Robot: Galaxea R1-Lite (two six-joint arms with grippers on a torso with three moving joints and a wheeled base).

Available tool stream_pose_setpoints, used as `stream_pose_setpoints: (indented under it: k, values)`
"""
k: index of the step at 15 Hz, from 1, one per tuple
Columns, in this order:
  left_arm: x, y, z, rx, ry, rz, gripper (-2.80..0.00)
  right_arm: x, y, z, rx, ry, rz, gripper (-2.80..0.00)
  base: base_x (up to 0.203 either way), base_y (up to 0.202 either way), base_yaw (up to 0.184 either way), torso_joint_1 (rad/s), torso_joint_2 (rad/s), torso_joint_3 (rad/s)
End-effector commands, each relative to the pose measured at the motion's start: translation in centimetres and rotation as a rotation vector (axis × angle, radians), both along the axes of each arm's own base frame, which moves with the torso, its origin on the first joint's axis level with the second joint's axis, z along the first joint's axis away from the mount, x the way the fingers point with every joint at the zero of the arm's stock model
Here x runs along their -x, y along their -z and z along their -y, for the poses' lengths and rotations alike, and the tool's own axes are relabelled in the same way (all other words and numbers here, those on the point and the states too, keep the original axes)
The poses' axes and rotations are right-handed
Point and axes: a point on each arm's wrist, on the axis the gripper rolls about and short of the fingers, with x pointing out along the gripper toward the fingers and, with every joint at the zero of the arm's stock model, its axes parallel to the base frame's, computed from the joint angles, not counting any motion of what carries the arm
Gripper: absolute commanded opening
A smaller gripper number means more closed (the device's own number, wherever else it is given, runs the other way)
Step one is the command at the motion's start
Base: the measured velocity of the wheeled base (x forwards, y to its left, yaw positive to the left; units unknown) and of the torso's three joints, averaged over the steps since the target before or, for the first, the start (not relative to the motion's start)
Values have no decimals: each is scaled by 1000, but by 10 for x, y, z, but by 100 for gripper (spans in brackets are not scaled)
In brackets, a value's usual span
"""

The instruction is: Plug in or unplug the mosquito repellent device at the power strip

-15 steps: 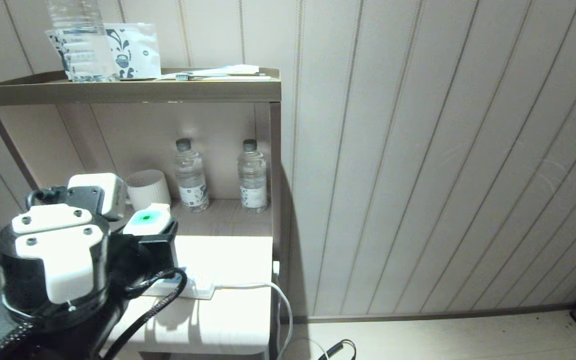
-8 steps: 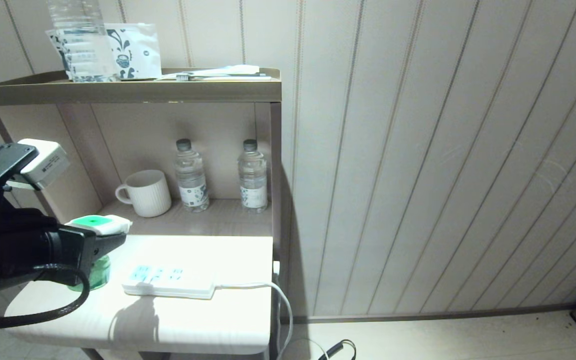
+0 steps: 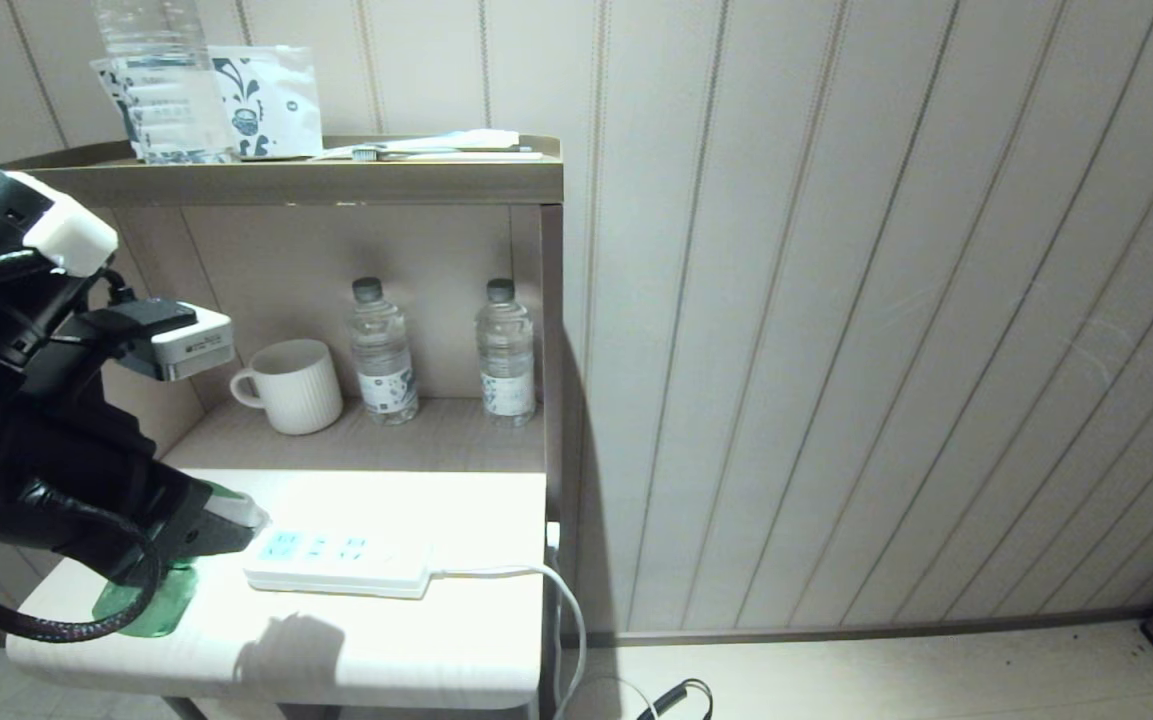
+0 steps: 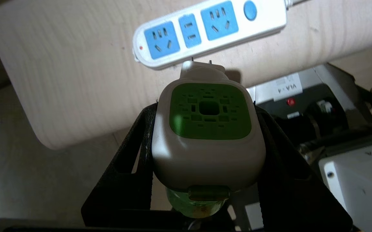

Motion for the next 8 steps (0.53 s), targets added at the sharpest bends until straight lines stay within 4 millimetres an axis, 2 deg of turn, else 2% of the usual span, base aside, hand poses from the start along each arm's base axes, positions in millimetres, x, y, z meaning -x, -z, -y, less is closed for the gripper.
stream_pose_setpoints:
  k: [1, 4, 8]
  values:
    - [-15, 5, 3, -23, -1, -164, -280, 0, 0, 0, 0, 0, -2, -280, 0, 0, 0, 0, 0, 0]
    - [-29, -2, 2, 3, -8, -260, -280, 0, 0, 0, 0, 0, -2, -280, 0, 0, 0, 0, 0, 0]
    - [-54, -11, 12, 43, -16, -346, -280, 0, 0, 0, 0, 0, -2, -280, 0, 0, 0, 0, 0, 0]
